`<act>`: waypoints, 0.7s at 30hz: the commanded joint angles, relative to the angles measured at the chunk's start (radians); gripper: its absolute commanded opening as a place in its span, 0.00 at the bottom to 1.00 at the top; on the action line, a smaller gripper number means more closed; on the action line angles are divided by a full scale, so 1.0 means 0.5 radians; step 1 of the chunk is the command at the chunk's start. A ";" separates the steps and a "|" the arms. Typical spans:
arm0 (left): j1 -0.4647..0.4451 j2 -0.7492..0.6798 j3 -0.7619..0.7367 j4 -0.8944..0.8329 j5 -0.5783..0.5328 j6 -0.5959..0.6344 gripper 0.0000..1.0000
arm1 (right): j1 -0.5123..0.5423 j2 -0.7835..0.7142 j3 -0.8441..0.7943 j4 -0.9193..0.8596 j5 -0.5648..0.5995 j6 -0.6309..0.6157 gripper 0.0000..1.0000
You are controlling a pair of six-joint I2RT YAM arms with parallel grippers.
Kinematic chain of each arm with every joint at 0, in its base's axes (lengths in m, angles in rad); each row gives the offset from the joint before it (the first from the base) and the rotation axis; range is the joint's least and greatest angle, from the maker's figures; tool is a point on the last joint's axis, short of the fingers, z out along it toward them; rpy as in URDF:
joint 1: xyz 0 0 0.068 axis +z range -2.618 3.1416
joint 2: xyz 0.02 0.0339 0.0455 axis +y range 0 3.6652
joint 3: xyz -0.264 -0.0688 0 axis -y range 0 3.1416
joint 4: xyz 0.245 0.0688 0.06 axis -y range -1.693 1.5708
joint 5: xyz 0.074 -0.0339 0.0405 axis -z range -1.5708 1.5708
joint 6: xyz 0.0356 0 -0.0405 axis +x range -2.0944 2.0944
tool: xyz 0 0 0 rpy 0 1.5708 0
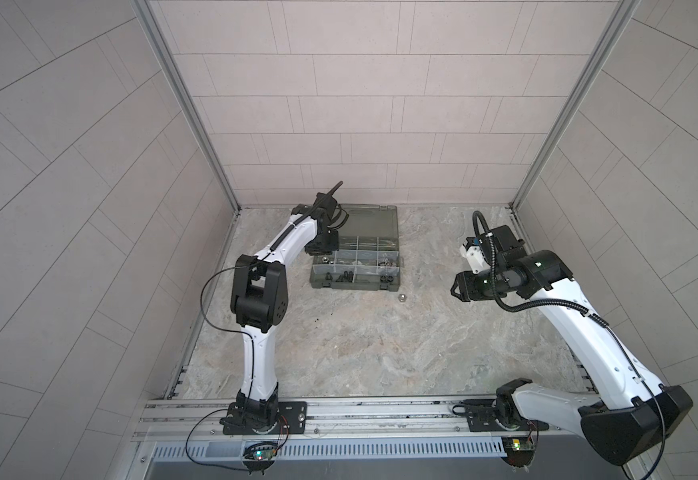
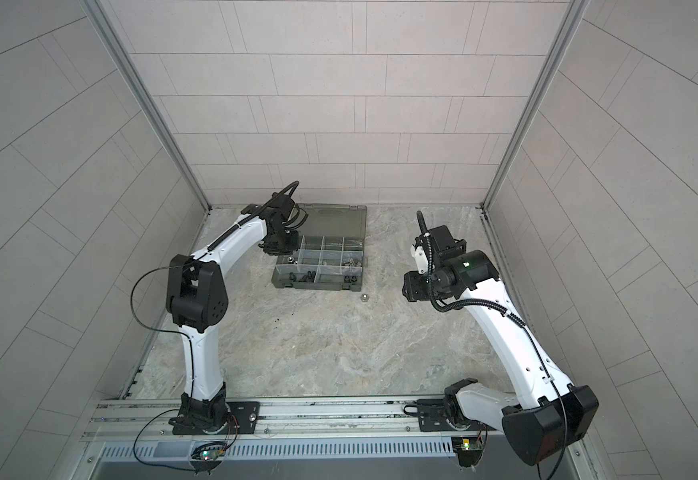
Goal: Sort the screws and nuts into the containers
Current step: 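Carry the nut with the left gripper into the silver-nut compartment and release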
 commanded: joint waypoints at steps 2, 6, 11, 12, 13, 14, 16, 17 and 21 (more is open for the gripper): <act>0.017 0.149 0.160 -0.138 0.063 0.044 0.02 | -0.038 0.030 0.041 -0.016 0.010 -0.029 0.54; 0.021 0.221 0.193 -0.157 0.104 0.041 0.02 | -0.060 0.072 0.071 -0.016 -0.007 -0.033 0.54; 0.040 0.253 0.207 -0.157 0.128 0.033 0.18 | -0.077 0.137 0.155 -0.038 -0.008 -0.056 0.55; 0.042 0.256 0.206 -0.154 0.126 0.032 0.26 | -0.081 0.141 0.161 -0.037 -0.007 -0.057 0.55; 0.046 0.259 0.205 -0.154 0.124 0.033 0.42 | -0.084 0.150 0.162 -0.037 -0.004 -0.063 0.55; 0.053 0.260 0.206 -0.162 0.139 0.033 0.52 | -0.088 0.155 0.160 -0.039 -0.006 -0.066 0.56; 0.059 0.239 0.194 -0.159 0.173 0.040 0.71 | -0.093 0.166 0.155 -0.038 -0.007 -0.068 0.56; 0.059 0.213 0.184 -0.146 0.190 0.057 0.81 | -0.093 0.167 0.152 -0.037 -0.011 -0.069 0.56; 0.059 0.087 0.147 -0.141 0.247 0.088 1.00 | -0.097 0.176 0.143 -0.024 -0.035 -0.055 0.57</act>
